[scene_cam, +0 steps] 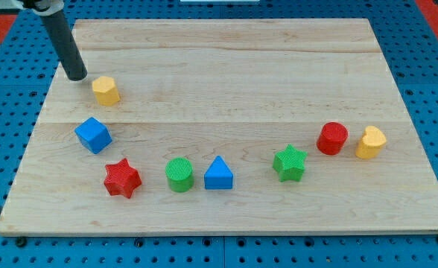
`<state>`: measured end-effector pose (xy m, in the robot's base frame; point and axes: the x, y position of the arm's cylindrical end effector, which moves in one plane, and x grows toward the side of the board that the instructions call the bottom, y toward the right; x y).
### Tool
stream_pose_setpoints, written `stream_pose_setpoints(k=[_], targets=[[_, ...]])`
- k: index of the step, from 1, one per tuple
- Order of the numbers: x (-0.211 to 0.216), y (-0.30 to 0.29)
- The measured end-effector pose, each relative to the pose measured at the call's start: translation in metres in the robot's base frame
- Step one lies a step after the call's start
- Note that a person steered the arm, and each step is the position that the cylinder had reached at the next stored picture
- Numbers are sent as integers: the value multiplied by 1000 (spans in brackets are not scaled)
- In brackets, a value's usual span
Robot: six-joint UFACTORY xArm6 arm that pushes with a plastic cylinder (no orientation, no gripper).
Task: Nudge the blue cube to right a bit
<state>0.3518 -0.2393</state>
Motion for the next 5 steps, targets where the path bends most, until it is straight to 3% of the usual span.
stream_pose_setpoints(k=[2,3,4,5], targets=[[14,41],[19,19],[56,-34],[115,-37]])
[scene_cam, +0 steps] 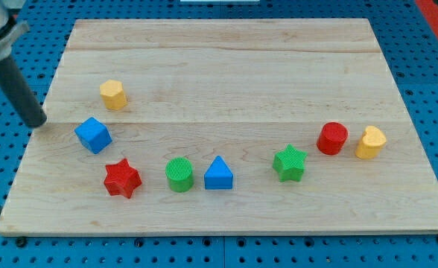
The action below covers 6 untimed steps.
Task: Nudge the blue cube to right a bit
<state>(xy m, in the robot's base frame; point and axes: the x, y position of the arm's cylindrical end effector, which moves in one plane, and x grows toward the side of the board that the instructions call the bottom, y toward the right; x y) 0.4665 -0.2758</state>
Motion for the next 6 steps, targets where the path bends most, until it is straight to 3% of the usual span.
stream_pose_setpoints(k=[1,2,4,5,6], targets=[[37,49],[22,63],[-3,3],[3,74],[8,104]])
